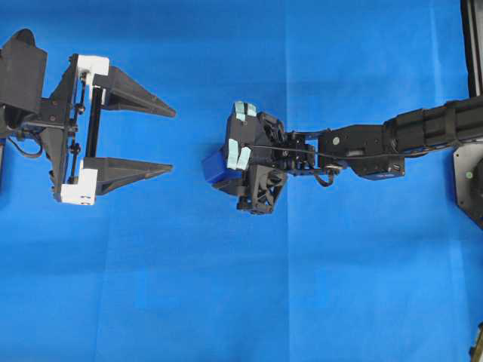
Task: Handover the blue block to the right arm after grasping it with the left arm, then place it in the designated position.
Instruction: 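Carry the cube with the right gripper toward the table center, then lower the cube and open the right gripper to release it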
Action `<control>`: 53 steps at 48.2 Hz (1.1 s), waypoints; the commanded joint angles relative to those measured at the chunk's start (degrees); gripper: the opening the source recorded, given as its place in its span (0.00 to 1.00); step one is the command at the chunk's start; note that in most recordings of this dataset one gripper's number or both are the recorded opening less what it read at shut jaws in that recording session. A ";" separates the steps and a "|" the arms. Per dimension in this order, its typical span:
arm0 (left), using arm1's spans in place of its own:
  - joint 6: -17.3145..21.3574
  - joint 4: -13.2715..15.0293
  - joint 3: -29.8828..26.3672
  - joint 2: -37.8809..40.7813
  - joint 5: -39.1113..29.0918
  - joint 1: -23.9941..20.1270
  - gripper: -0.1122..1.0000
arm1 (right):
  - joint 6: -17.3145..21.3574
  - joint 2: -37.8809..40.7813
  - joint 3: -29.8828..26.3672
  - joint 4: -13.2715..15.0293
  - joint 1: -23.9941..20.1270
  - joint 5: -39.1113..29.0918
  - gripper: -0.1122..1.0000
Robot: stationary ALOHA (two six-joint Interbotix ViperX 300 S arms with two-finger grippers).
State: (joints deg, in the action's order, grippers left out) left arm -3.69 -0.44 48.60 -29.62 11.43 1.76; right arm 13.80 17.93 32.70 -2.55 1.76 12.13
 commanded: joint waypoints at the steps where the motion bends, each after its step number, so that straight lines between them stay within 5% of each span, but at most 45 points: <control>1: 0.09 0.09 -1.49 -0.35 0.26 -0.26 0.94 | 0.09 -0.88 -1.05 -0.44 -0.09 0.35 0.49; 13: 0.09 0.09 -1.41 -0.44 0.26 -0.18 0.94 | 0.18 -0.88 -0.97 -1.23 -0.09 -0.35 0.50; 24: 0.09 0.09 -1.32 -0.62 0.26 -0.18 0.94 | 0.26 -0.88 -1.14 -1.49 -0.26 -0.44 0.95; 32: 0.09 0.09 -1.23 -0.62 0.35 -0.26 0.94 | 0.26 -1.76 -0.97 -1.49 -0.26 -1.49 0.87; 53: 0.09 0.09 -1.32 -0.79 0.26 -0.18 0.94 | -0.09 -15.38 2.81 -1.14 -0.44 -8.88 0.87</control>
State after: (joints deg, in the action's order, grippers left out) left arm -3.69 -0.44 48.69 -29.71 11.43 1.67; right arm 13.89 7.38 35.42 -3.87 1.49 4.48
